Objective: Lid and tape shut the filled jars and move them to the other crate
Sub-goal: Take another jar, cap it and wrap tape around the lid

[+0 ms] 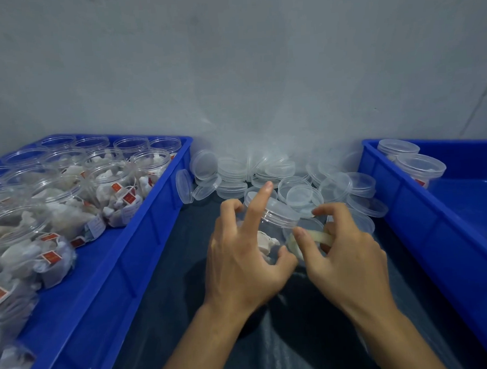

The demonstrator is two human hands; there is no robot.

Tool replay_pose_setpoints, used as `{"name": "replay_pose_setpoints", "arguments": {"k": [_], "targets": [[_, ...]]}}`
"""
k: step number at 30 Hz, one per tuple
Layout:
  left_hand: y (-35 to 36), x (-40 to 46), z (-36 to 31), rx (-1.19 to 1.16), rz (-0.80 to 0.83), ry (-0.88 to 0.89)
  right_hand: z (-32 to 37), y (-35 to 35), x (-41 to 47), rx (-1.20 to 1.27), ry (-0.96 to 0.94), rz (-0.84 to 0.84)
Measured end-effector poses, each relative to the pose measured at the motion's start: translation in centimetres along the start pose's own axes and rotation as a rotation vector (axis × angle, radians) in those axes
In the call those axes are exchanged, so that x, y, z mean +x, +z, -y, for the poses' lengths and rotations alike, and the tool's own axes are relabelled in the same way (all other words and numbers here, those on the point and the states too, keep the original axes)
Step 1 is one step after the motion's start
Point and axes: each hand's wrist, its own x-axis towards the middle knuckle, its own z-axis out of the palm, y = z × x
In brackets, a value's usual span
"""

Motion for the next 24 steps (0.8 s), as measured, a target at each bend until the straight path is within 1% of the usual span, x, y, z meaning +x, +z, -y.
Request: {"name": "replay_pose_setpoints", "arguments": {"k": [4,9,12,18,24], "targets": [[-0.3,-0.1,0.2,-0.076,0.043,0.008,0.1,-0.2,0.0,0.030,0.018,0.010],[-0.5,0.0,-0.1,-0.155,0.063,-0.042,0.6,-0.4,-0.2,-0.011,-0.052,-0.013],[-0.4,0.2,-0.3,-0.161,0.061,-0.078,0.9,-0.5,-0.4,-0.050,-0.104,-0.026],[-0.8,0.3,-0.2,-0.178,0.084,-0.093,1.0,-0.2,-0.5,-0.131,-0.189,-0.069],[-0.9,0.5,-0.3,-0.155,0.085,-0.101,1.2,0.1,-0.3,-0.186,-0.225,-0.114]]}}
